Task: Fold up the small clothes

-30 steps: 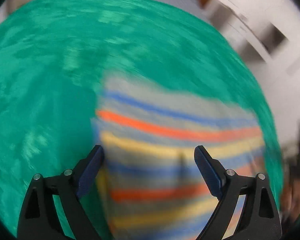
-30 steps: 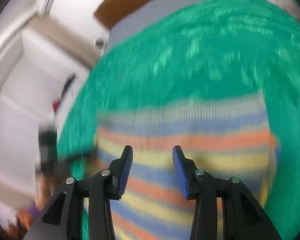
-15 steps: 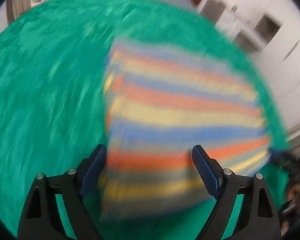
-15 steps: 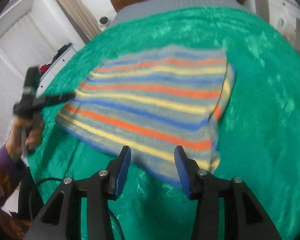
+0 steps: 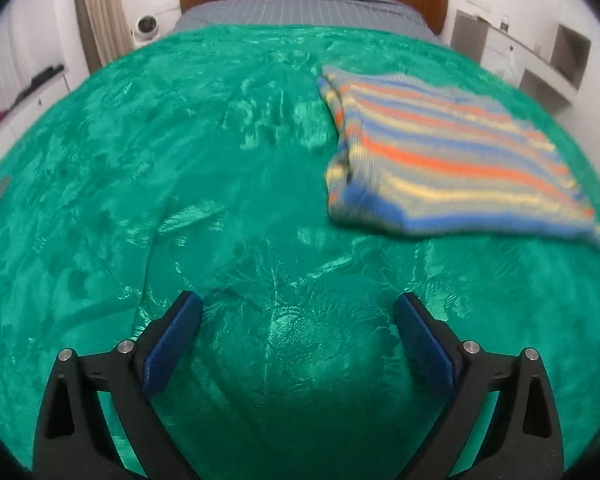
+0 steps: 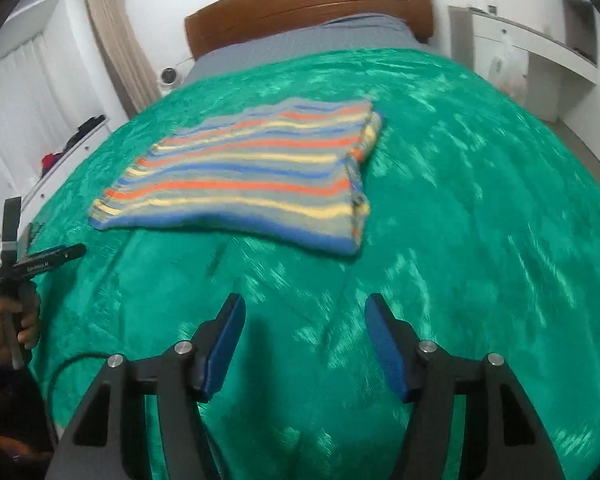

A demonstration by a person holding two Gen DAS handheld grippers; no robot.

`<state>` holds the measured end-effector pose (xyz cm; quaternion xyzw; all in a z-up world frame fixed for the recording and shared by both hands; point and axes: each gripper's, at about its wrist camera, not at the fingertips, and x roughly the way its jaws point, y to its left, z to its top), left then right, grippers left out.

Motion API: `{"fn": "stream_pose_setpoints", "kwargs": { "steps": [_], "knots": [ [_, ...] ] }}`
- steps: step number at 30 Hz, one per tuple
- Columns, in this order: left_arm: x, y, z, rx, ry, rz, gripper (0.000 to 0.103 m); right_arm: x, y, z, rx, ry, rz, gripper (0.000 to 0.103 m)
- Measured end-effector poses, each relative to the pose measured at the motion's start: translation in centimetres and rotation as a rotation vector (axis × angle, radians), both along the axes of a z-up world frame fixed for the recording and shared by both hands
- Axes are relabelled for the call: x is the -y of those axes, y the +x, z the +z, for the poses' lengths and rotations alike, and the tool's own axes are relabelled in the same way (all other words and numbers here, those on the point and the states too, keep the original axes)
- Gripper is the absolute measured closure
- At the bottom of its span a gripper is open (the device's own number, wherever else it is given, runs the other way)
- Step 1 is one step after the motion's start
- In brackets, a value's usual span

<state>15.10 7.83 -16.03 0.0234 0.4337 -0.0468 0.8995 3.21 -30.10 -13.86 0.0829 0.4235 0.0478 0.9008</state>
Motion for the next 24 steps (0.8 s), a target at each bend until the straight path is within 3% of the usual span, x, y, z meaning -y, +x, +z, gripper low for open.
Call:
{"fn": "stream_pose_setpoints", "kwargs": {
  "steps": [2, 10, 17, 24],
  "knots": [
    [-0.1, -0.6, -0.4, 0.038, 0.005, 0.015, 0.001, -0.3, -0.1, -1.1, 0.005, -0.021, -0.007, 0.04],
    [-0.1, -0.1, -1.1, 0.021, -0.01, 0.005, 0.001, -0.4, -0.6, -3.2, 0.058, -0.041, -0.022, 0.023],
    [-0.1, -0.6, -1.1, 0.049, -0.014, 0.002, 0.001, -0.8, -1.2, -3.7, 0.11, -0.066, -0.03, 0.022],
    [0.0, -1.0, -0.8, 0.056, -0.012, -0.003, 0.001, -0.8, -0.8, -3.5, 0.081, -0.061, -0.022, 0.022]
  ]
}}
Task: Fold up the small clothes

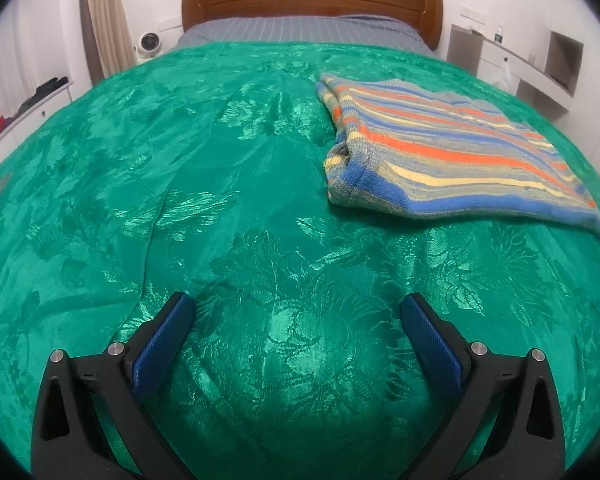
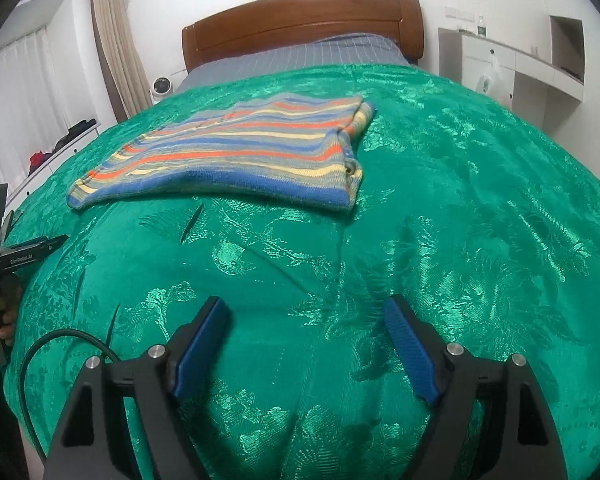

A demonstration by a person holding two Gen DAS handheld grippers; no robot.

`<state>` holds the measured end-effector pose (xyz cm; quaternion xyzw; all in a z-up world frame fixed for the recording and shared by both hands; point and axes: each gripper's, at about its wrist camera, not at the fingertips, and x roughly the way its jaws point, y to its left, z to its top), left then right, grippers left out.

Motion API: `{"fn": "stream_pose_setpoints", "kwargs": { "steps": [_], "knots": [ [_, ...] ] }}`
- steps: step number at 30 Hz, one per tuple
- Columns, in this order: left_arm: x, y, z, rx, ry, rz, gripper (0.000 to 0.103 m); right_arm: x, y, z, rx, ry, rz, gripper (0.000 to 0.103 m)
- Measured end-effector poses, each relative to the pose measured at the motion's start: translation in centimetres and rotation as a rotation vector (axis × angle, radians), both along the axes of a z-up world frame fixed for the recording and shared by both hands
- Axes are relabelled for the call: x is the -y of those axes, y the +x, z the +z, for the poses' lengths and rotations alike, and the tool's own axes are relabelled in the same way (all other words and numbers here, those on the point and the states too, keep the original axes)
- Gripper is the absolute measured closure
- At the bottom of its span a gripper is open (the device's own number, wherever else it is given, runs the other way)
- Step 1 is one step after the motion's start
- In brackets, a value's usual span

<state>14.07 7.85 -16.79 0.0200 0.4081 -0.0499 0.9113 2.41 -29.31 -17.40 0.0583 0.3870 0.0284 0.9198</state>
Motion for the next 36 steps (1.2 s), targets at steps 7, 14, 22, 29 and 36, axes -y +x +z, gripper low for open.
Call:
{"fn": "stream_pose_setpoints", "kwargs": {
  "steps": [7, 14, 22, 29, 36],
  "knots": [
    [4.4, -1.4, 5.5, 0.043, -0.03, -0.161, 0.002, 3.3, 1.0, 4.1, -0.063, 0.09, 0.101, 0.022],
    [21.7, 0.1, 6.4, 0.049, 0.015, -0.576, 0.007, 12.3, 8.4, 7.2, -0.086, 0.288, 0.078, 0.023],
    [35.5, 1.8, 1.5, 0.026, 0.219, -0.736, 0.04, 15.4, 17.9, 4.6, -0.263, 0.526, 0.225, 0.023],
    [35.1, 2.2, 2.1, 0.072, 0.176, -0.684, 0.095, 13.0, 26.9, -0.5, -0.326, 0.573, 0.139, 0.047],
    [26.3, 3.8, 7.0, 0.095, -0.105, -0.502, 0.096, 7.9, 29.2, 4.0, -0.225, 0.523, 0.158, 0.093]
  ]
}}
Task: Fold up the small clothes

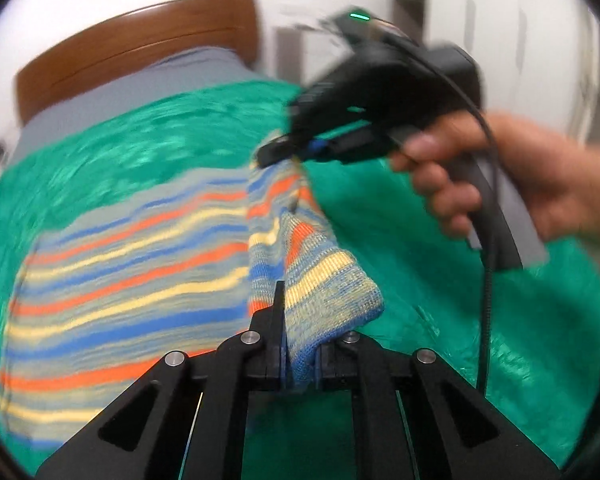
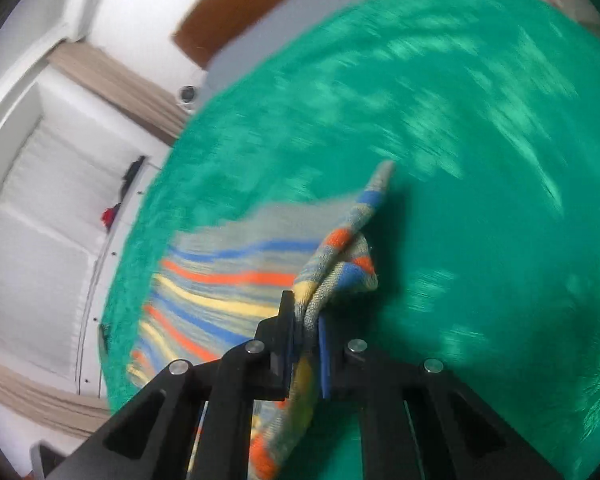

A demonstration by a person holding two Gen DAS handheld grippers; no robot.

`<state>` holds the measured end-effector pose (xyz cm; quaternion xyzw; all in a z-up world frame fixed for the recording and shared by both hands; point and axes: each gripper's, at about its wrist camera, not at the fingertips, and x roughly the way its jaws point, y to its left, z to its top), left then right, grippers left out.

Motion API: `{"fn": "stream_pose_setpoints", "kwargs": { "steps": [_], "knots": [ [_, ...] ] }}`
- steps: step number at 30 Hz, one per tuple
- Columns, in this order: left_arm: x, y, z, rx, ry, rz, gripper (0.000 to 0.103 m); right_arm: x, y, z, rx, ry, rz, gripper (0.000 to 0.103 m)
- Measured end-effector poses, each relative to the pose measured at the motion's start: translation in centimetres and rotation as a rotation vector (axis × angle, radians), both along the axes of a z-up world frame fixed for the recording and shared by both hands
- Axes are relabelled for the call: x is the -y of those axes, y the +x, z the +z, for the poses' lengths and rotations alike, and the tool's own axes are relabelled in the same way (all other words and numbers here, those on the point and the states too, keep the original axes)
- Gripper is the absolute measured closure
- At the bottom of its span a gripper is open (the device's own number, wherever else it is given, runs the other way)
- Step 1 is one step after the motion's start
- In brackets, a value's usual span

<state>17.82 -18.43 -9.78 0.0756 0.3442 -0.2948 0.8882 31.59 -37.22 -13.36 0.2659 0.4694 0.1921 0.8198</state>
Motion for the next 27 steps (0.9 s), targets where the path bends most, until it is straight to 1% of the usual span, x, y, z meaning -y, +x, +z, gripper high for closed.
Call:
{"fn": "stream_pose_setpoints", "kwargs": {
  "steps": [1, 4, 6, 8, 10, 12, 14, 17, 18, 19, 20, 21, 22, 23, 24, 25, 27],
  "knots": [
    [-1.9, 0.2, 0.7, -0.007, -0.038, 0.038, 0.096, -1.3, 0.1, 1.3, 0.021, 0.001, 0.018, 0.093],
    [-7.5, 0.5, 2.0, -0.027, -0.113, 0.148, 0.096, -6.1, 1.1, 4.3, 0.069, -0.003, 0.093, 0.093],
    [-11.3, 1.3, 1.9, -0.073, -0.158, 0.225, 0.096, -9.9, 2.3, 5.7, 0.093, -0.004, 0.149, 0.093],
    [-14.6, 1.9, 1.3, -0.102, -0.174, 0.295, 0.096, -13.9, 3.5, 6.0, 0.104, -0.029, 0.2, 0.093],
    [-17.5, 2.7, 0.2, -0.134, -0.179, 0.355, 0.096, -18.4, 4.9, 5.2, 0.092, -0.048, 0.237, 0.093],
    [-20.4, 3.0, -1.4, -0.174, -0.179, 0.408, 0.096, -21.8, 5.8, 4.1, 0.079, -0.078, 0.258, 0.093],
    [-21.3, 3.5, -2.5, -0.198, -0.172, 0.445, 0.096, -24.6, 6.5, 2.5, 0.062, -0.093, 0.271, 0.093],
    [-22.6, 3.5, -3.6, -0.211, -0.152, 0.475, 0.096, -27.6, 6.8, 0.4, 0.041, -0.077, 0.266, 0.092],
    [-22.8, 3.5, -3.5, -0.22, -0.141, 0.475, 0.088, -28.4, 6.8, -0.1, 0.045, -0.08, 0.263, 0.09],
    [-23.0, 3.3, -3.6, -0.23, -0.135, 0.478, 0.081, -28.9, 6.6, -0.4, 0.049, -0.08, 0.265, 0.084],
    [-23.3, 3.2, -3.5, -0.239, -0.142, 0.482, 0.076, -28.7, 6.2, -0.4, 0.047, -0.072, 0.262, 0.072],
    [-23.5, 2.9, -3.1, -0.242, -0.155, 0.477, 0.067, -28.5, 5.8, -0.3, 0.043, -0.051, 0.263, 0.065],
    [-23.7, 2.8, -2.9, -0.239, -0.167, 0.472, 0.054, -28.2, 5.5, 0.1, 0.05, -0.04, 0.266, 0.057],
    [-24.1, 2.5, -2.6, -0.227, -0.171, 0.476, 0.044, -27.4, 5.0, 0.7, 0.067, -0.036, 0.266, 0.057],
    [-24.3, 2.4, -2.1, -0.202, -0.177, 0.488, 0.03, -26.6, 4.2, 1.7, 0.094, -0.04, 0.27, 0.057],
    [-24.4, 2.4, -1.8, -0.186, -0.188, 0.493, 0.025, -25.8, 3.4, 2.5, 0.118, -0.061, 0.273, 0.057],
    [-24.7, 2.8, -1.8, -0.177, -0.193, 0.505, 0.025, -24.4, 1.5, 4.1, 0.169, -0.149, 0.287, 0.057]
  ]
}}
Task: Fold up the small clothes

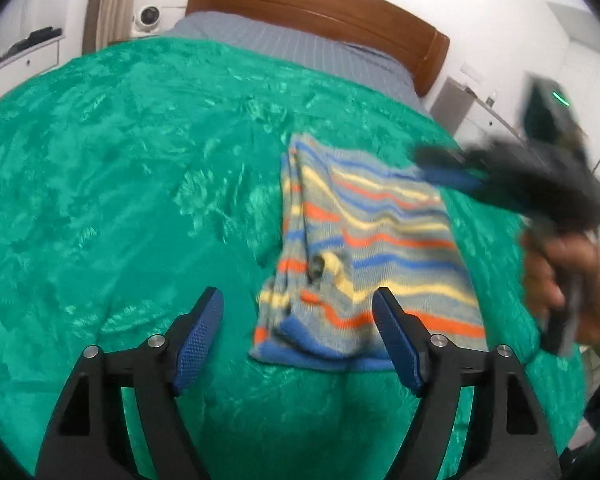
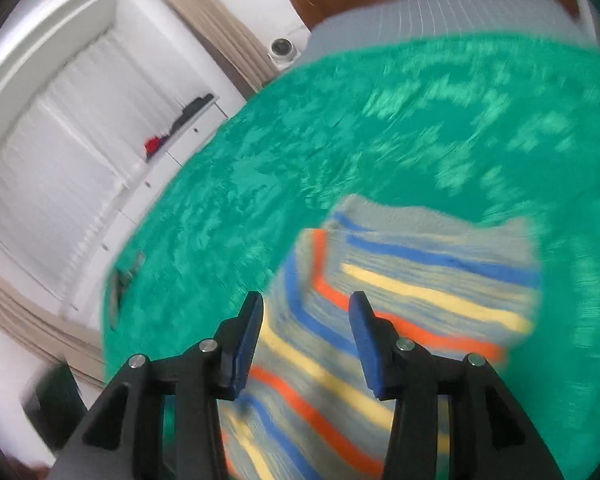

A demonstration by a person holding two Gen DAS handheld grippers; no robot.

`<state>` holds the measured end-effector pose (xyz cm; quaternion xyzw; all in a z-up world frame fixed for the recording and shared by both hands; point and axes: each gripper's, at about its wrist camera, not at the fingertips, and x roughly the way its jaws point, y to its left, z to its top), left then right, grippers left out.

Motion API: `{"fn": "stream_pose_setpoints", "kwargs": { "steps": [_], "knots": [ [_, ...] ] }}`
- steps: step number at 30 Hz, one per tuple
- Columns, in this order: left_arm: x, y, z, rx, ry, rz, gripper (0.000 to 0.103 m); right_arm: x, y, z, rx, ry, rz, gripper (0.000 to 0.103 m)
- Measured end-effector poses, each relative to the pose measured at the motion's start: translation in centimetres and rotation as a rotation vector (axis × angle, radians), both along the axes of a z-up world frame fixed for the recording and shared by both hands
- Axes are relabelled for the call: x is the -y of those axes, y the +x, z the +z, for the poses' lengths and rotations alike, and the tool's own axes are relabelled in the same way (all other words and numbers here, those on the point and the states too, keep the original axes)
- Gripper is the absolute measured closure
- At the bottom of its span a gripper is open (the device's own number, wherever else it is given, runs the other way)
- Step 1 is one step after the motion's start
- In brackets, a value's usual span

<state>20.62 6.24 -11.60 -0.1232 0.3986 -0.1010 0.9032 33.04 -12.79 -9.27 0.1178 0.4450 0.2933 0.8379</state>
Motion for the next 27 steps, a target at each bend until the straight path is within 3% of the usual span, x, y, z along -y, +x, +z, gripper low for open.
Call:
{"fn": "stream_pose_setpoints", "kwargs": {
  "steps": [2, 4, 6, 8, 10, 12, 16, 19, 22, 24, 27],
  "knots": [
    [-0.2, 1.2, -0.6, -0.026, 0.024, 0.031, 0.033, 0.8, -2.4, 0.9, 0.049, -0.071, 0.037, 0.057],
    [-0.5, 2.5, -2.0, -0.098, 0.058, 0.06, 0.056, 1.3, -5.8, 0.9, 0.07, -0.078, 0.098, 0.057],
    [-0.9, 3.5, -3.5, -0.16, 0.057, 0.064, 0.058, 1.0, -8.3, -0.6, 0.031, -0.063, 0.138, 0.058],
    [-0.9, 3.8, -3.6, -0.163, 0.079, 0.053, 0.058, -0.2, -10.1, -4.0, -0.046, -0.132, 0.151, 0.06],
    [-0.9, 3.8, -3.3, -0.168, 0.116, 0.041, 0.052, -0.8, -12.0, -5.7, -0.015, -0.202, 0.129, 0.06],
    [-1.7, 3.5, -2.5, -0.162, 0.161, 0.054, 0.043, -0.4, -12.9, -5.2, 0.008, -0.197, 0.099, 0.06],
    [-4.2, 3.2, -0.3, -0.119, 0.136, 0.083, 0.036, 1.2, -12.9, -3.1, -0.004, -0.183, 0.055, 0.061],
    [-4.0, 4.3, 1.6, -0.073, 0.053, 0.034, 0.022, 2.6, -12.2, -0.5, 0.07, -0.189, 0.035, 0.061],
    [-1.3, 6.9, 2.0, -0.064, 0.05, -0.059, 0.02, 2.9, -8.9, 1.0, 0.091, -0.188, 0.007, 0.061],
    [1.0, 8.6, 1.3, -0.074, 0.107, -0.11, 0.02, 2.7, -5.6, 0.6, 0.058, -0.167, 0.018, 0.061],
    [3.2, 11.0, -2.8, -0.179, 0.308, -0.1, 0.025, 2.2, -1.6, -2.1, -0.027, -0.168, 0.001, 0.061]
  ]
}}
